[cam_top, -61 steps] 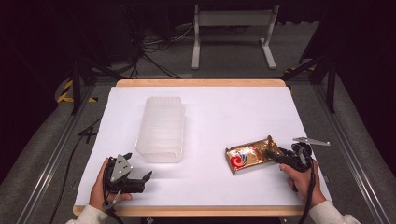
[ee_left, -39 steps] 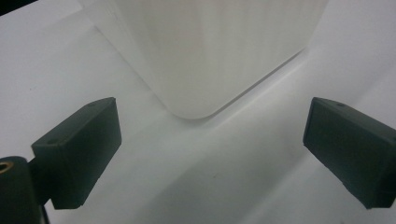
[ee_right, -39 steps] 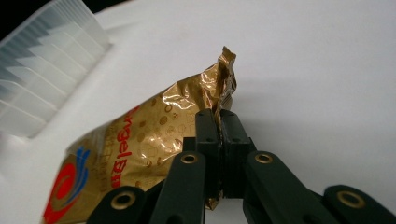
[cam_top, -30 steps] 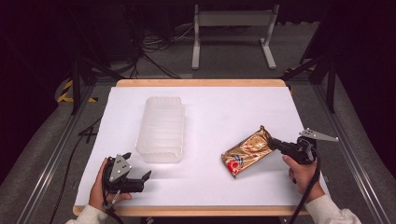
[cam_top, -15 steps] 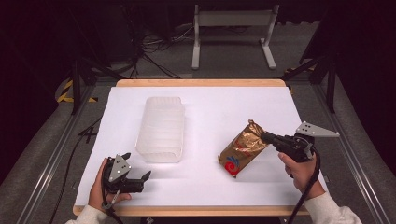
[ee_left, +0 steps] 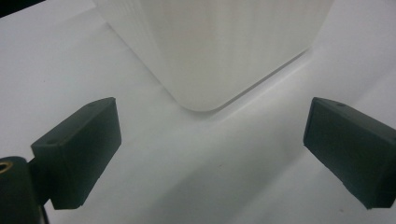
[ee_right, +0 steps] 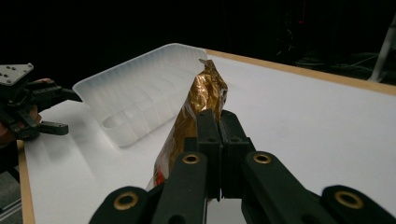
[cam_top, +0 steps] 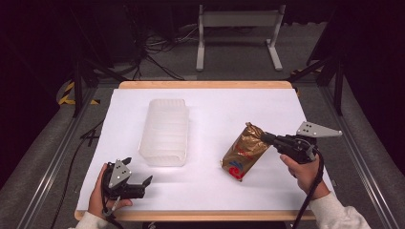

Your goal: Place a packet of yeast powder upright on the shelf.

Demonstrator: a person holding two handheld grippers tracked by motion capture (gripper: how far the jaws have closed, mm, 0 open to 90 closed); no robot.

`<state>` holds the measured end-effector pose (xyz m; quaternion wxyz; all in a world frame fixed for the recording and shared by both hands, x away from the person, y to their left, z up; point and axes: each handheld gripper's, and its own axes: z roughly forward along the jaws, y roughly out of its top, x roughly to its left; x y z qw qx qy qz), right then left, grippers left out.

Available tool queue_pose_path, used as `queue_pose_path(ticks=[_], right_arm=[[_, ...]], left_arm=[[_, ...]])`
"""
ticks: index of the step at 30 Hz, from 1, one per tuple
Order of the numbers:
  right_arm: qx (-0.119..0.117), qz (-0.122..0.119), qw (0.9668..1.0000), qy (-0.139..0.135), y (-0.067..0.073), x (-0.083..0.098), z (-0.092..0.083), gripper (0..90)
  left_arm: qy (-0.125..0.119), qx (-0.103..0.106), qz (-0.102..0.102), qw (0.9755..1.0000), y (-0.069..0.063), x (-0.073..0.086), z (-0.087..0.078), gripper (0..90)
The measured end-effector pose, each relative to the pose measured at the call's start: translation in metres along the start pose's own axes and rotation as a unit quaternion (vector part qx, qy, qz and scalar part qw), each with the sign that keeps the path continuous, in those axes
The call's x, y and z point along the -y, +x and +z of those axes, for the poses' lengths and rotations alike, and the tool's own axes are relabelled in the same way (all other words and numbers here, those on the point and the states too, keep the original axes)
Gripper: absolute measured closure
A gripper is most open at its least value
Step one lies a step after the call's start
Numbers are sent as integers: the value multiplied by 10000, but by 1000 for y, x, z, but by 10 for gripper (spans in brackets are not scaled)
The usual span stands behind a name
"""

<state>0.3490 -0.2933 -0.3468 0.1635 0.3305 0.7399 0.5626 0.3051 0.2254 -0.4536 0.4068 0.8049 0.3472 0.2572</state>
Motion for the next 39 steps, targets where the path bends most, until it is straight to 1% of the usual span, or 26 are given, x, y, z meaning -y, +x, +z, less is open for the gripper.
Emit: queue_pose_path(ticks=[2, 6, 8, 9, 11, 12, 13, 16, 18, 22, 25, 29, 32, 34, 35, 39], right_arm=[[-12, -149, 9999, -2, 2, -5, 1, 890], [-53, -293, 9995, 60, 4, -13, 2, 890], [-71, -300, 9995, 97, 5, -17, 2, 890], [-94, -334, 9993, 129, 6, -20, 2, 890], [-68, -424, 9989, 180, 8, -24, 2, 890], [-88, -406, 9990, 192, 9, -25, 2, 890], [-83, -449, 9987, 205, 9, -26, 2, 891], [-75, -521, 9983, 254, 10, -29, 3, 890], [-100, -502, 9984, 259, 8, -30, 3, 890], [-64, -519, 9982, 277, 6, -32, 2, 890], [-73, -476, 9986, 233, 5, -34, 0, 890], [-61, -487, 9986, 182, 4, -38, -1, 890], [-46, -501, 9986, 154, 4, -43, -1, 890], [7, -519, 9986, 104, 6, -46, 0, 890], [-14, -512, 9987, 85, 6, -48, 0, 890], [31, -575, 9983, 40, 9, -56, 4, 890]], left_arm=[[-1, 2, 8, 10000, 0, 0, 0, 50], [-29, 11, -41, 10000, 0, 0, 0, 50], [-17, 17, -28, 10000, 1, 0, 0, 50], [-12, 26, -26, 10000, 1, 0, 1, 50], [-11, 26, -21, 10000, 1, 0, 1, 50], [-11, 26, -21, 10000, 1, 0, 1, 50], [-3, 34, -48, 10000, 1, 0, 1, 50], [-4, 50, -16, 10000, 1, 0, 1, 50], [2, 44, 1, 10000, 0, 0, 1, 50], [-11, 46, -19, 10000, 0, 0, 1, 50], [-12, 42, -29, 10000, 0, 0, 1, 50], [-16, 48, -22, 10000, 1, 0, 2, 50], [-2, 43, -20, 10000, 1, 0, 2, 50], [-8, 50, -18, 10000, 1, 0, 2, 50], [-8, 51, -19, 10000, 1, 0, 2, 50], [1, 48, -21, 10000, 1, 0, 2, 50]])
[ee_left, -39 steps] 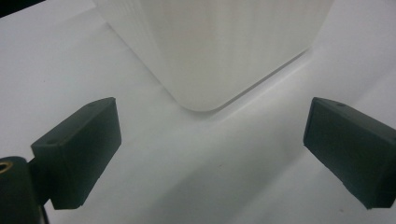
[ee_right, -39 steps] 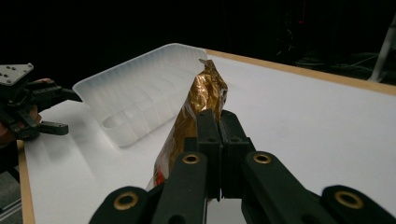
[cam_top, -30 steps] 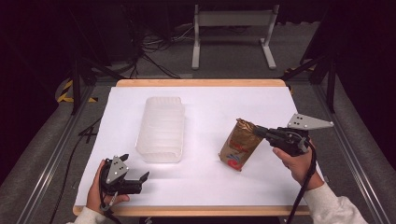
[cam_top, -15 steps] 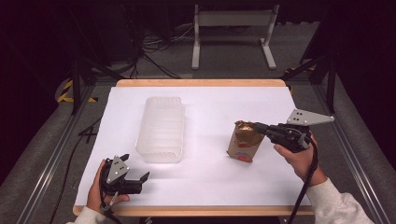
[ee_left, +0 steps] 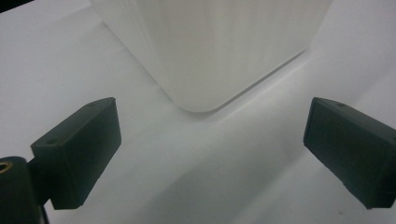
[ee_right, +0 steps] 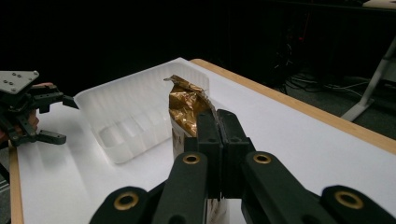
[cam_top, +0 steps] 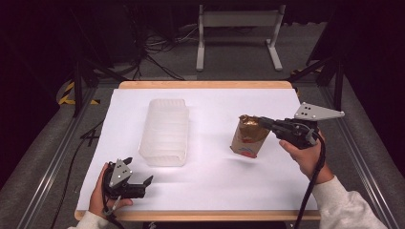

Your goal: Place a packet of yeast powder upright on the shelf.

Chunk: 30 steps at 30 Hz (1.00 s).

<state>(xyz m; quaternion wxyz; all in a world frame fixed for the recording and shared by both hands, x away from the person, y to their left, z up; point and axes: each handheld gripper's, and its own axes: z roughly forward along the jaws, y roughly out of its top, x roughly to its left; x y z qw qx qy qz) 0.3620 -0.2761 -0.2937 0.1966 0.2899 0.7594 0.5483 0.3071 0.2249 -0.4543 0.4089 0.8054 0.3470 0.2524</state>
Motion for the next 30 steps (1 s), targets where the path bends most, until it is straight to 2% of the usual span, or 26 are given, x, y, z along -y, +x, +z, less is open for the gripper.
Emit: queue_pose_path(ticks=[6, 14, 30], right_arm=[[24, -60, 9999, -133, 3, -14, 5, 890], [-55, -133, 9998, -155, 9, -26, 17, 890], [-291, -212, 9993, -114, 19, -39, 54, 889]], left_arm=[[-14, -7, -7, 10000, 0, 0, 0, 50], [-12, -4, 4, 10000, 0, 0, 0, 50], [-36, -3, -11, 10000, -1, 0, -1, 50]])
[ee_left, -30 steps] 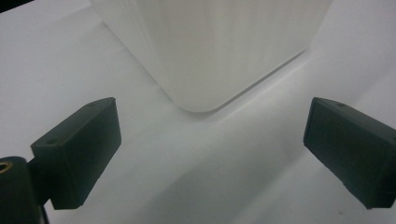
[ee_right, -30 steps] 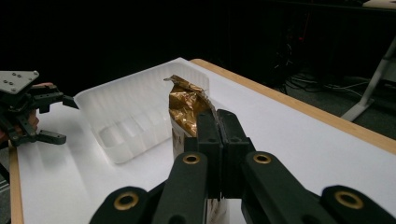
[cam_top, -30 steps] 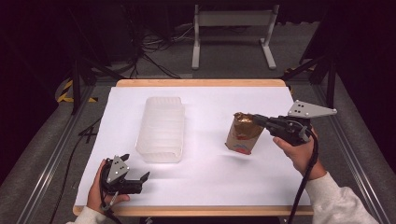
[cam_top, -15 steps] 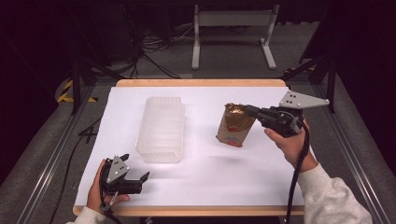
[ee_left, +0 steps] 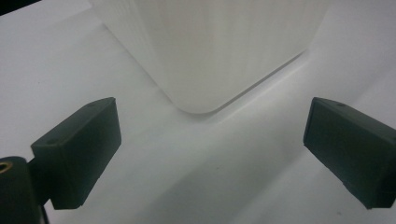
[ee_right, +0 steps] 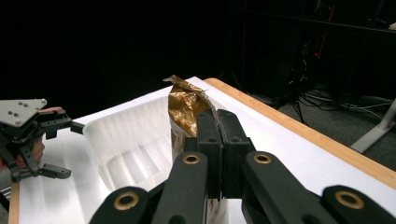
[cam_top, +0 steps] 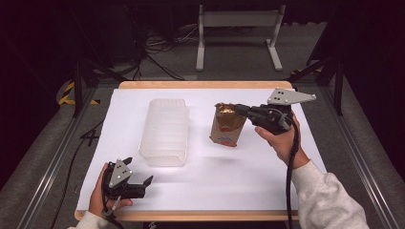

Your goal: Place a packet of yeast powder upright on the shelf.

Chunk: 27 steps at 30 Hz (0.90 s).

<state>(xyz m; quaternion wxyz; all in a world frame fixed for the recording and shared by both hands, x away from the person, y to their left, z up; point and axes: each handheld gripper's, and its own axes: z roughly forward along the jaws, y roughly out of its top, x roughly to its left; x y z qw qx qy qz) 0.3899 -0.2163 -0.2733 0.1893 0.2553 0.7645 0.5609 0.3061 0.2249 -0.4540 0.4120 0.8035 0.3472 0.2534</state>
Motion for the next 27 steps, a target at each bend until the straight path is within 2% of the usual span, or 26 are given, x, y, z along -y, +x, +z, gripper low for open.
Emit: queue_pose_path(ticks=[13, 17, 27], right_arm=[[-270, -175, 9994, -86, 13, -22, 36, 889], [-419, -158, 9989, -160, 14, -27, 49, 889], [-574, -116, 9980, -225, 18, -40, 78, 889]], left_arm=[[-14, 9, 25, 10000, 0, 0, -1, 50], [-32, 18, -2, 10000, 0, 1, -1, 51], [-46, 36, -15, 10000, 2, 1, -1, 50]])
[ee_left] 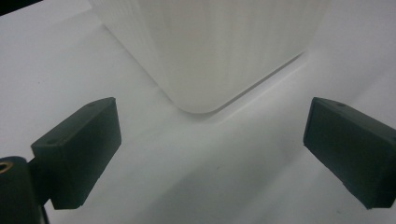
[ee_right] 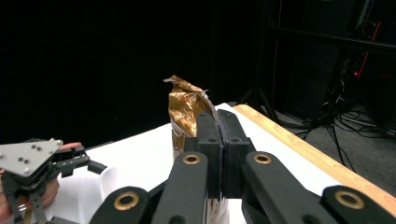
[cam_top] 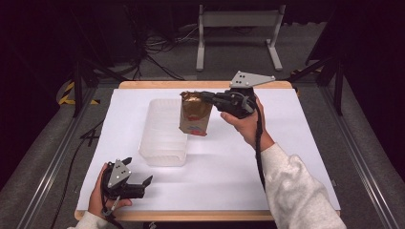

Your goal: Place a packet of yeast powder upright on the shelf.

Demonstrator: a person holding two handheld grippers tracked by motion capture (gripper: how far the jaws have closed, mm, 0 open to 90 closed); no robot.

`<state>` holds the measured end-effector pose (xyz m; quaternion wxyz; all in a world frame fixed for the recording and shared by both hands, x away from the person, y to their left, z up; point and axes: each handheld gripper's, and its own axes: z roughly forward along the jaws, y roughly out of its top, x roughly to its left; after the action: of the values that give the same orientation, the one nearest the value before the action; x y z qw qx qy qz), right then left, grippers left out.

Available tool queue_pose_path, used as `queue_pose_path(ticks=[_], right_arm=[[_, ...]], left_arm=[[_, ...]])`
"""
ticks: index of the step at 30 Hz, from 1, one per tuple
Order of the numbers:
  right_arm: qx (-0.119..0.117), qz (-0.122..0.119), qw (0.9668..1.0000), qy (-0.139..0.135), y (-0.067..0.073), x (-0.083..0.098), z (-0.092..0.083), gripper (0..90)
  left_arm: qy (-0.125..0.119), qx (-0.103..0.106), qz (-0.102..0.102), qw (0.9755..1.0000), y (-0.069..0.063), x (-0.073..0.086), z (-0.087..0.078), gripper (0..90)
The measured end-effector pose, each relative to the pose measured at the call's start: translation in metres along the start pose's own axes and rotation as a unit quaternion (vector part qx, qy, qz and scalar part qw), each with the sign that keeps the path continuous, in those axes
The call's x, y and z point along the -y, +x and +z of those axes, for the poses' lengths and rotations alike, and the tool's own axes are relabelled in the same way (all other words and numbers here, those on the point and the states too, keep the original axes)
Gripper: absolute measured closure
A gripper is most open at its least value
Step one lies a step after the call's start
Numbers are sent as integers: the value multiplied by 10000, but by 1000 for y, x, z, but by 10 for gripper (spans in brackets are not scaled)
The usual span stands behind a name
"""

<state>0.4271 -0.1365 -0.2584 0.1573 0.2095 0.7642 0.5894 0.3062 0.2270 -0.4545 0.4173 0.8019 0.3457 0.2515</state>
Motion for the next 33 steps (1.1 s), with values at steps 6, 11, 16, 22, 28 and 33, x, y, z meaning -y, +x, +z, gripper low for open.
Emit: queue_pose_path(ticks=[6, 11, 16, 22, 28, 33], right_arm=[[-82, 13, 10000, 49, 3, -3, 16, 889], [-189, 6, 9998, 50, 10, -7, 27, 889], [-273, -49, 9996, 92, 18, -9, 36, 889], [-342, -99, 9992, 201, 26, -8, 46, 889], [-396, -118, 9987, 298, 30, -6, 56, 888], [-428, -142, 9984, 335, 32, -2, 61, 888]], left_arm=[[9, 22, -5, 10000, 1, 1, -1, 50], [-6, 38, -8, 10000, 1, 1, -1, 51], [-14, 44, -28, 10000, 1, 1, -1, 51], [-11, 59, -12, 10000, 1, 1, -1, 51], [-24, 61, -36, 10000, 1, 1, -1, 51], [-29, 65, -42, 10000, 1, 1, -1, 51]])
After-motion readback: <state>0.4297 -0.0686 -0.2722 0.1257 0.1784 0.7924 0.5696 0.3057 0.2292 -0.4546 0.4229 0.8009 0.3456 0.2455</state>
